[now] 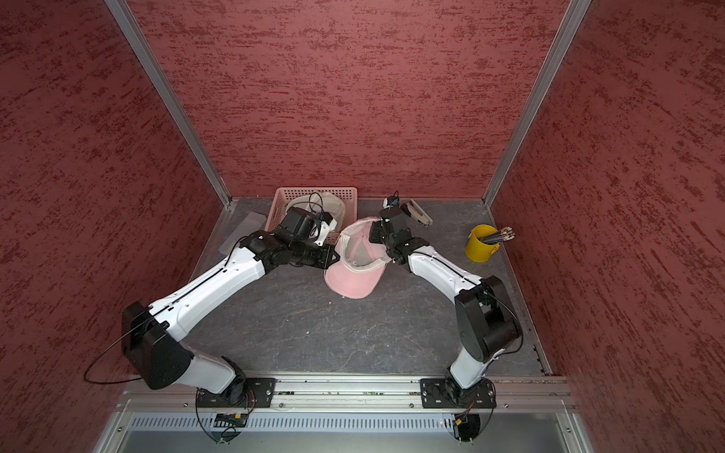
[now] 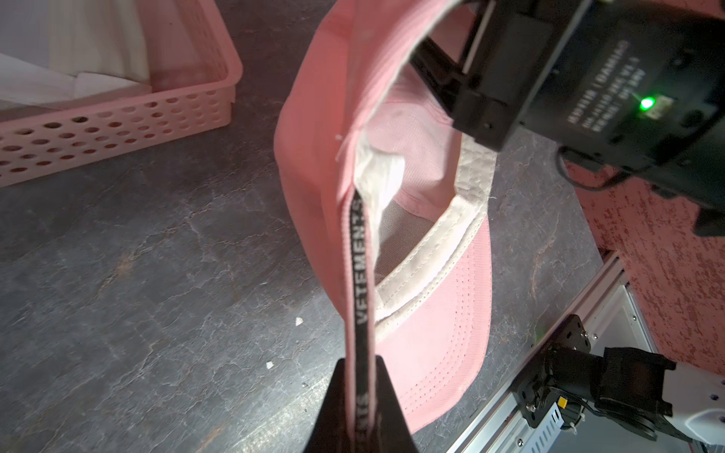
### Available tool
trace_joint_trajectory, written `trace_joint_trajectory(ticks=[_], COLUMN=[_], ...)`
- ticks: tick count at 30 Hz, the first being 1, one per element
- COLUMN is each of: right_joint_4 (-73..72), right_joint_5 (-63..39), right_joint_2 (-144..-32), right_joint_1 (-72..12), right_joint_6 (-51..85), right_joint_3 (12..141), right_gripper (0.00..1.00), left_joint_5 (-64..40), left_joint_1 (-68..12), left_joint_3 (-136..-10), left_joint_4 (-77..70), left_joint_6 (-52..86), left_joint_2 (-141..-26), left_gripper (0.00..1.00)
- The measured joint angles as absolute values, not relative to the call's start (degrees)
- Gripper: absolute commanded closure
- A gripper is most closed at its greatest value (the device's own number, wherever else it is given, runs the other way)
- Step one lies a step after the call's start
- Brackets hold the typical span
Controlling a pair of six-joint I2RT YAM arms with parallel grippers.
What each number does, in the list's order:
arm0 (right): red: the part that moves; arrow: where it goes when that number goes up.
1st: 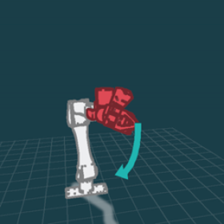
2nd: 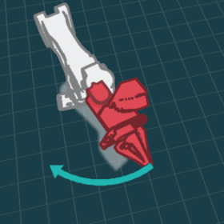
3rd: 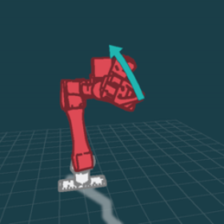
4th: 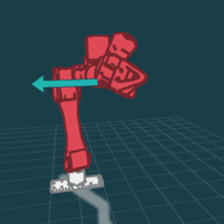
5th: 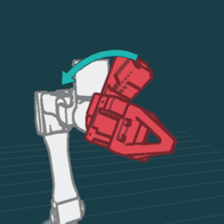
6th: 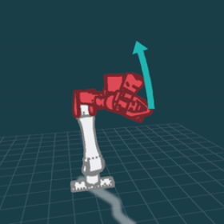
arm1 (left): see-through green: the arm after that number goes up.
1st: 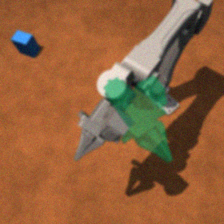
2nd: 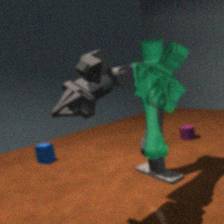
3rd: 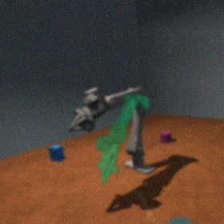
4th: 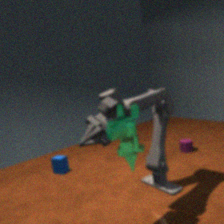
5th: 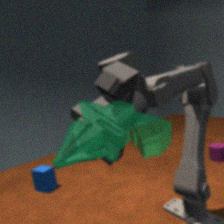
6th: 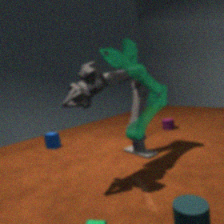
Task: Turn the baseball cap inside out
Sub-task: Turn over the baseball cap.
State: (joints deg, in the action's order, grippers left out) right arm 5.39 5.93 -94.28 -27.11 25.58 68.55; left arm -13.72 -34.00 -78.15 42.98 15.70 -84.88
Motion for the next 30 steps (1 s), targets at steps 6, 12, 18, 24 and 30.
trace_joint_trajectory(ticks=[6, 12, 18, 24, 30], right_joint_4=[10.74, 11.09, 4.45, 2.33, 1.26], right_joint_5=[5.23, -4.45, -15.33, -18.68, -17.23], right_joint_2=[-89.52, -81.67, -81.69, -90.54, -94.48], right_joint_1=[-27.16, -27.16, -27.59, -28.21, -28.29], right_joint_6=[21.91, 14.66, 13.15, 14.35, 16.84], right_joint_3=[64.69, 61.06, 61.30, 64.53, 69.14], right_gripper=[0.55, 0.54, 0.61, 0.59, 0.60], left_joint_5=[-12.53, -12.14, -10.72, -9.93, -8.60], left_joint_1=[-31.40, -32.25, -35.11, -38.41, -40.56], left_joint_3=[-77.93, -79.77, -82.56, -84.77, -85.95], left_joint_4=[43.09, 45.45, 47.24, 48.84, 49.25], left_joint_6=[15.75, 14.26, 13.02, 12.99, 13.02], left_joint_2=[-83.66, -84.93, -87.81, -88.95, -89.01], left_gripper=[1.00, 1.00, 1.00, 1.00, 1.00])
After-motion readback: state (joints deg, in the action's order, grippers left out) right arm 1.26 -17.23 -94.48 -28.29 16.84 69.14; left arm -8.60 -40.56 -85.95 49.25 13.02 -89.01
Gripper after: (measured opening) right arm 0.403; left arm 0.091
